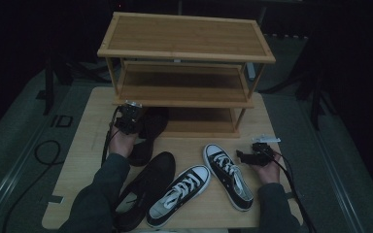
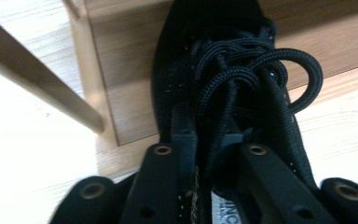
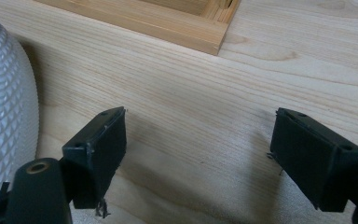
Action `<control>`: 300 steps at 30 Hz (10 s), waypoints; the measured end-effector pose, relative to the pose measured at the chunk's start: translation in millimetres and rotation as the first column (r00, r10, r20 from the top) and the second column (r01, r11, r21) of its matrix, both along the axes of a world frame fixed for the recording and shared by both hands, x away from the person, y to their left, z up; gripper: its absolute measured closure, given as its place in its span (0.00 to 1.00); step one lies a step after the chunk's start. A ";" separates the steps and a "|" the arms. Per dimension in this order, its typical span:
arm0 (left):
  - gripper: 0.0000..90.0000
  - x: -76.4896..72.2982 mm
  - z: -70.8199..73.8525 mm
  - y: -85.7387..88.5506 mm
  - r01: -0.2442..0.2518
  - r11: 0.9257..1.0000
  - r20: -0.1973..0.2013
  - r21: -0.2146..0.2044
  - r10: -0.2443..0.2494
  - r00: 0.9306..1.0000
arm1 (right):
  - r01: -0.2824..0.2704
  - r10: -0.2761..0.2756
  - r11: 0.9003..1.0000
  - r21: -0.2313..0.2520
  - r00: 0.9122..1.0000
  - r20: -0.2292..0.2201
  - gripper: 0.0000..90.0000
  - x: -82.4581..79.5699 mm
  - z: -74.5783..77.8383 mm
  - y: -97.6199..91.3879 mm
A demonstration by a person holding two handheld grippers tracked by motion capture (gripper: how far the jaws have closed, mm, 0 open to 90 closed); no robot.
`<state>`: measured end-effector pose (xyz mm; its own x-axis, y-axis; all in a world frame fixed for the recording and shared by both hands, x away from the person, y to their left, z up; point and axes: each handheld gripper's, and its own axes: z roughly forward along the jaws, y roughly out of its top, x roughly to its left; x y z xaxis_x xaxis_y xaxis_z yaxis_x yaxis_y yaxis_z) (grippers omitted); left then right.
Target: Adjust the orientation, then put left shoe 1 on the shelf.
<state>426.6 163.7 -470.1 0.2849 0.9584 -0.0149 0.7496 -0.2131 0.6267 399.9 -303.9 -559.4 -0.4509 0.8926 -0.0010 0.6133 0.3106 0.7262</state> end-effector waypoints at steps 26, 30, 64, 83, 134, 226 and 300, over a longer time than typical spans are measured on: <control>0.92 -97.4 33.8 49.8 0.175 0.981 0.143 -0.083 -0.162 0.976 | 0.000 0.000 1.000 -0.001 1.000 0.001 0.20 -0.1 0.0 0.0; 1.00 -108.9 25.8 55.1 0.185 0.981 0.116 -0.054 -0.178 0.977 | 0.000 0.000 1.000 -0.001 1.000 0.000 0.20 -0.1 0.0 0.0; 0.99 -121.7 -44.7 33.3 0.274 0.961 -0.067 0.024 -0.272 0.960 | -0.001 0.001 1.000 -0.002 1.000 0.000 0.20 -0.1 0.0 0.0; 0.99 -106.4 -51.2 13.0 0.309 0.950 -0.106 0.054 -0.302 0.947 | -0.001 0.001 1.000 -0.002 1.000 0.000 0.20 -0.1 0.0 0.0; 0.99 -40.4 -45.6 -20.7 0.292 0.941 -0.102 0.172 -0.278 0.955 | -0.001 0.001 1.000 0.000 1.000 0.000 0.20 0.1 0.0 -0.1; 0.61 -149.0 39.8 23.0 0.587 0.809 -0.027 -0.022 -0.587 0.809 | -0.003 0.003 1.000 0.000 1.000 0.001 0.20 0.2 0.0 0.0; 0.94 -97.6 5.1 -27.0 0.441 0.898 -0.074 0.017 -0.438 0.896 | -0.002 0.002 1.000 -0.001 1.000 0.000 0.20 0.1 0.0 0.0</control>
